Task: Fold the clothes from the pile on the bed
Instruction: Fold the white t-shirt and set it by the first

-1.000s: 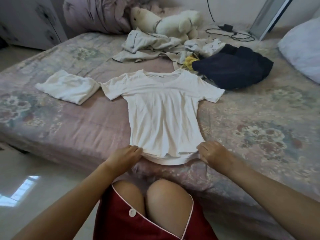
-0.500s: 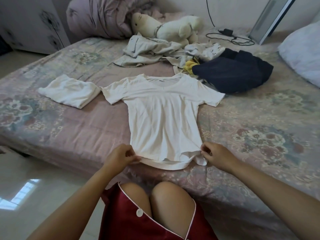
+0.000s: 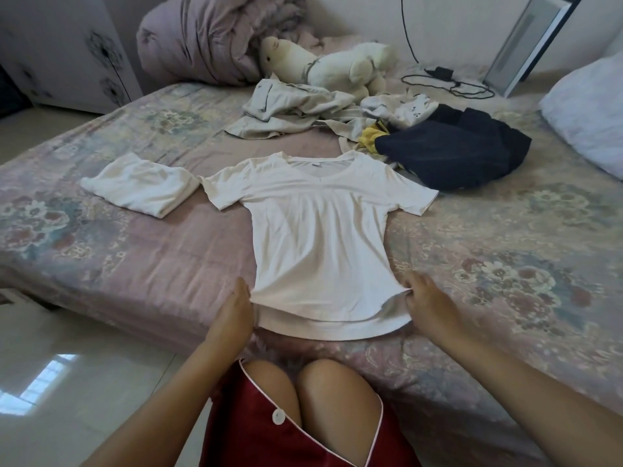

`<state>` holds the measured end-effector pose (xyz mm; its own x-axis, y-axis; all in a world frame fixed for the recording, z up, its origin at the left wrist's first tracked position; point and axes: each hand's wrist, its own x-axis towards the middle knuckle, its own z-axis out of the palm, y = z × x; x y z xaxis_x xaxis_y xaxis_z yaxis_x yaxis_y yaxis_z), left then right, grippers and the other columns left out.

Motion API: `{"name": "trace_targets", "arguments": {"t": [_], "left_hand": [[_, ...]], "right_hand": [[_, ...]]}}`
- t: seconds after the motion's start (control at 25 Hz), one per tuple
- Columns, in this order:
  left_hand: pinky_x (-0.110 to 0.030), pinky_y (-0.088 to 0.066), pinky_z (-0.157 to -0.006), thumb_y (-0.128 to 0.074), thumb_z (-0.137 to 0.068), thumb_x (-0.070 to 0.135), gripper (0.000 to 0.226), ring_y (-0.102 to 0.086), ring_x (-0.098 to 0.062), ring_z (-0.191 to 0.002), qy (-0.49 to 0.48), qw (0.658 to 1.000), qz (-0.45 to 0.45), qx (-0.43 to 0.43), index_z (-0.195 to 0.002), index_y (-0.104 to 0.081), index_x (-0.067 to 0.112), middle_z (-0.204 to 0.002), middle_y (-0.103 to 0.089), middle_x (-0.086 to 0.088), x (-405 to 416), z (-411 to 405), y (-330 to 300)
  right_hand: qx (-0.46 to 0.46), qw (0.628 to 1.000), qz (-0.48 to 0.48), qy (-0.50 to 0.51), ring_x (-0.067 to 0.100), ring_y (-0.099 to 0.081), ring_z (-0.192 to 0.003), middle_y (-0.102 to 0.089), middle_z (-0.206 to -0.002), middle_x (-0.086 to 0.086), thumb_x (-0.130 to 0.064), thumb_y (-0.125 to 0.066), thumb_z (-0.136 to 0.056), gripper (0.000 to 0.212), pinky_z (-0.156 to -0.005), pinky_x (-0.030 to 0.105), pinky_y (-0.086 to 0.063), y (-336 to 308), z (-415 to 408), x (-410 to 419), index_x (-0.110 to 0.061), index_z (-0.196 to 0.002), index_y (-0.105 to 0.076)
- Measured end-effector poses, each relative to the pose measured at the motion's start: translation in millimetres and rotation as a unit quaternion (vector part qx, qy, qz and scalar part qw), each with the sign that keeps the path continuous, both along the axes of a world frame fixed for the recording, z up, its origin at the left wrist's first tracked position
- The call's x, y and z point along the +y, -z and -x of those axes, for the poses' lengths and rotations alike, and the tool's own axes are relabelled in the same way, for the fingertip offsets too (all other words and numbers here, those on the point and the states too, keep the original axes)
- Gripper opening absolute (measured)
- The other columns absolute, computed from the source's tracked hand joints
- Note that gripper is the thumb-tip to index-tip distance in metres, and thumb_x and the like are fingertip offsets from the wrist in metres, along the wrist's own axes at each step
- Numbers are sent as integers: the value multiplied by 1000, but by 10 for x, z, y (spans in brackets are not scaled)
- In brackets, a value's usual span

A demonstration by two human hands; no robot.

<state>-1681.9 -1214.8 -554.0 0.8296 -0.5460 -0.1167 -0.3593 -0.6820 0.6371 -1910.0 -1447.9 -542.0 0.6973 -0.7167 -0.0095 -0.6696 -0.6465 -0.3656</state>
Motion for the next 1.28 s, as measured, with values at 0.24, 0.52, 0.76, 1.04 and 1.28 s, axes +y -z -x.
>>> {"name": "trace_targets", "arguments": {"t": [0.24, 0.52, 0.76, 1.04, 1.28], "left_hand": [[-28, -36, -48, -47, -86, -12, 28, -38, -16, -54, 87, 961, 101, -244, -84, -39, 14, -67, -38, 0, 293, 10, -58], [-19, -31, -50, -58, -78, -9, 28, -45, -16, -67, -17, 996, 86, -11, -85, -43, 13, -83, -48, -9, 183, 6, 235], [-21, -47, -45, -37, -85, -15, 26, -59, -28, -62, -18, 991, 134, -20, -80, -46, 9, -88, -49, -11, 393, -172, -33], [-28, -43, -58, -52, -80, -10, 31, -57, -21, -66, 26, 999, -2, -24, -73, -56, 20, -76, -59, -5, 743, -327, 149], [-14, -35, -58, -52, -84, -1, 30, -48, -8, -69, 165, 980, -112, -27, -77, -52, 28, -82, -57, 2, 737, -382, 130]], "right_hand": [[-48, 988, -126, 78, 30, -53, -63, -56, -71, 13, -3, -40, -92, 18, -53, 35, -35, -180, 379, -22, -18, -83, -40], [-31, 977, -151, 147, 24, -43, -57, -48, -70, 10, -6, -40, -92, 10, -51, 32, -27, 65, 270, 71, -13, -90, -34], [-77, 976, -161, 125, 20, -45, -62, -53, -77, 5, 7, -46, -84, 21, -50, 28, -30, -18, 306, 77, -14, -86, -51], [-82, 966, -223, 99, 20, -55, -65, -62, -73, 4, 4, -54, -85, 30, -61, 31, -41, 95, 603, -5, -23, -74, -64], [42, 973, -222, 37, 14, -41, -60, -46, -69, -2, -8, -53, -90, 21, -56, 27, -30, 106, 622, -60, -26, -81, -60]]}}
